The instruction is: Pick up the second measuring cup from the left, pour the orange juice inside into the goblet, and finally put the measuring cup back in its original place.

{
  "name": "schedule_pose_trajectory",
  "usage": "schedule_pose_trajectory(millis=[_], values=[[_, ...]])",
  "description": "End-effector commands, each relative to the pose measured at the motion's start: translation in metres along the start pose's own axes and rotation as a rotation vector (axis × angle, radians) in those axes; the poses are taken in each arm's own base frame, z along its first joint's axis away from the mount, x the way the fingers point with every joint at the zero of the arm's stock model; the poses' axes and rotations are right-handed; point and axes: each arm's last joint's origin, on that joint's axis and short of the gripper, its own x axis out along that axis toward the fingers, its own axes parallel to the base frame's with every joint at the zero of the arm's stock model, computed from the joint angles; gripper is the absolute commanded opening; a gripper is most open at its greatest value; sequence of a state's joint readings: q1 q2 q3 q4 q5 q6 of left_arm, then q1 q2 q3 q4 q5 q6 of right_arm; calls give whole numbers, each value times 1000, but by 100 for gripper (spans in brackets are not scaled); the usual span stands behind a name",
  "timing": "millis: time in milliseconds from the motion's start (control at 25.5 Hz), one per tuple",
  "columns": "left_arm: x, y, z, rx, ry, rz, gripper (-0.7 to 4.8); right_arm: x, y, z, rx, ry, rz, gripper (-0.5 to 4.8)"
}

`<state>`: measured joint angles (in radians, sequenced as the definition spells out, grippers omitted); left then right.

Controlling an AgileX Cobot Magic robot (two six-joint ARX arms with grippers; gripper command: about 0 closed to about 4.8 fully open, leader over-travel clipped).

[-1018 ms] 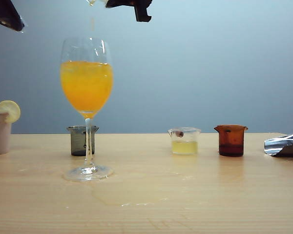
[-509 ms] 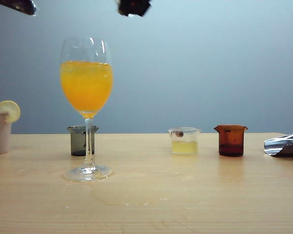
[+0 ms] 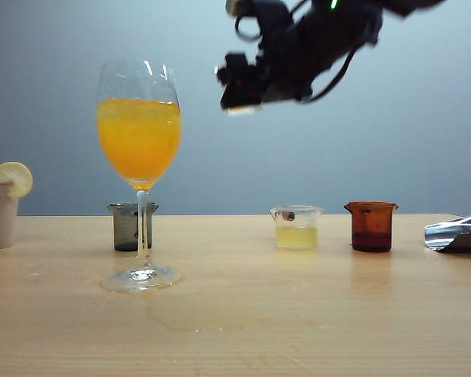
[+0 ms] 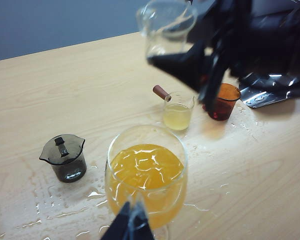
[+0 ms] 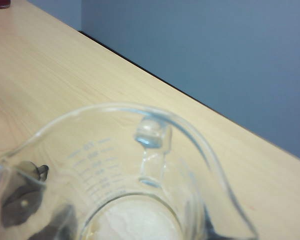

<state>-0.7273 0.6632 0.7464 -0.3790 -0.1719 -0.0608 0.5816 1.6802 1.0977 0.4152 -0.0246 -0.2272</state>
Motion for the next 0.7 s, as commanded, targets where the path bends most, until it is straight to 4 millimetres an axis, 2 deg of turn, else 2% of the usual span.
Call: schedule_pose_trajectory(millis=[39, 352, 548, 705], values=[[-1, 0, 2, -1, -13, -5, -5, 14, 1, -14, 84, -32, -5, 111], [-1, 0, 1, 2, 2, -3, -5, 40, 9, -47, 99, -65, 30, 111], [-1, 0, 0, 4, 12, -2, -5, 50, 12, -67, 104, -41, 32, 111], [-1, 0, -1, 5, 21, 2, -5, 55, 10, -75, 123, -61, 22, 111]])
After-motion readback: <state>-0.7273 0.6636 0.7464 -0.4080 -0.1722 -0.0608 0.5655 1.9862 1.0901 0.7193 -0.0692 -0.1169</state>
